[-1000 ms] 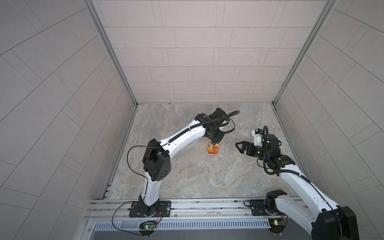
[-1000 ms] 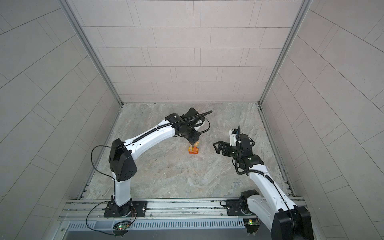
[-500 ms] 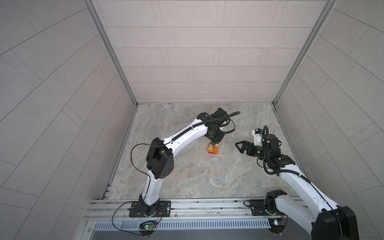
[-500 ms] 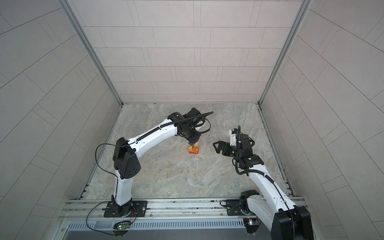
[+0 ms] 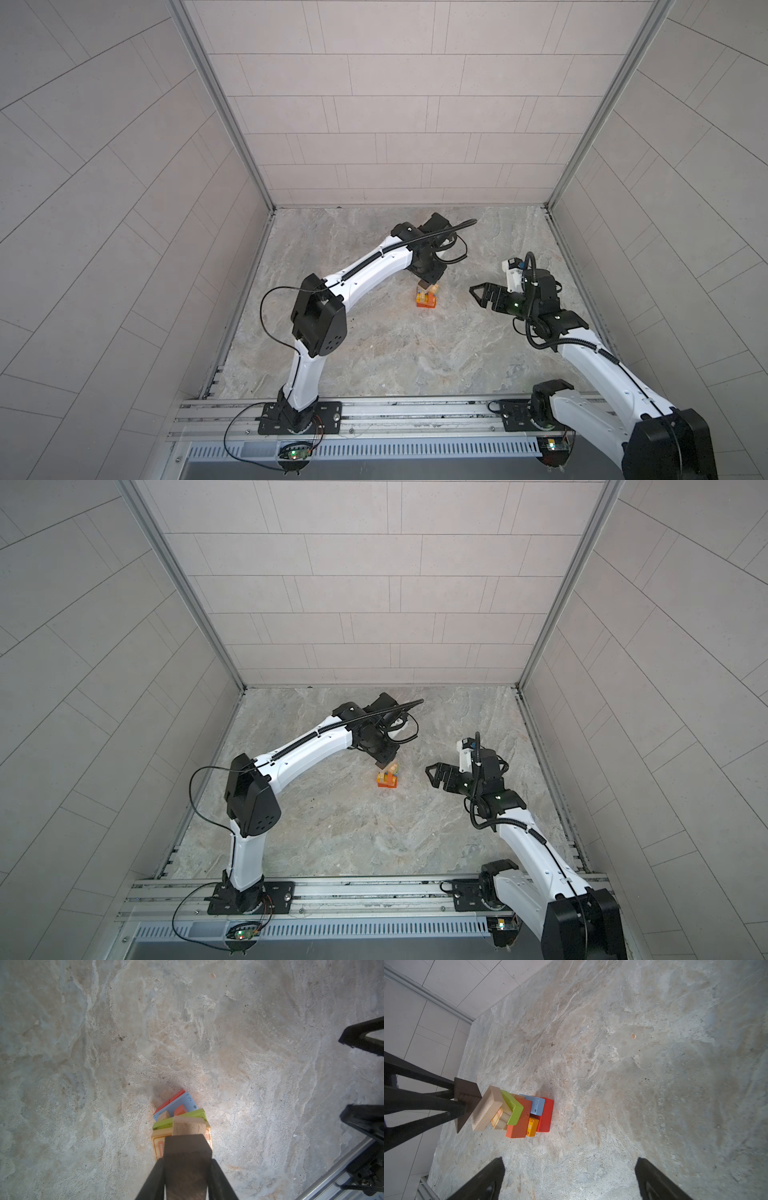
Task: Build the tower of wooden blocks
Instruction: 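Lower the dark brown block onto the stack top and open the left gripper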
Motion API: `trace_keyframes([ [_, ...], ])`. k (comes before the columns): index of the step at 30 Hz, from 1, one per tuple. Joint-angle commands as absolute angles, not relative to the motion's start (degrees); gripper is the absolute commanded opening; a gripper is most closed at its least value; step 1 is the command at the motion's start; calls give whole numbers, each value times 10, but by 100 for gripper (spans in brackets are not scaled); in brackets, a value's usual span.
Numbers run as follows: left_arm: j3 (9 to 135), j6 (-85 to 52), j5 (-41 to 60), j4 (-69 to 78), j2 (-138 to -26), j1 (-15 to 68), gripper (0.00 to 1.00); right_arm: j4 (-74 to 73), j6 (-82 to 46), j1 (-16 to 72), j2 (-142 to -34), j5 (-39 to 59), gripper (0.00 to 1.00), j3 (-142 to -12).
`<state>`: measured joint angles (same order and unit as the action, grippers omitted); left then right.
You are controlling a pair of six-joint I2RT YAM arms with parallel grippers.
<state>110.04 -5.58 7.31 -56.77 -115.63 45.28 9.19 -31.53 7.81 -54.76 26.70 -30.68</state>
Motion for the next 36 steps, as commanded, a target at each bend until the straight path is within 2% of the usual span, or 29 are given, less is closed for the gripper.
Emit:
trace_keyframes([
  [1, 1096, -59, 81, -565, -1157, 451, 34, 82, -314, 76, -549, 268, 99, -301],
  [14, 1084, -62, 82, -560, -1158, 451, 36, 83, -310, 76, -547, 269, 99, -299],
  [20, 1087, -63, 83, -561, -1157, 450, 40, 82, -310, 76, -546, 271, 99, -297],
  [30, 1098, -61, 84, -565, -1154, 449, 58, 85, -307, 76, -543, 272, 99, -298],
  [33, 1105, -63, 81, -568, -1145, 446, 66, 91, -302, 76, -536, 263, 99, -300],
  [36, 1111, -69, 78, -571, -1127, 441, 82, 103, -294, 76, -523, 244, 99, -308],
])
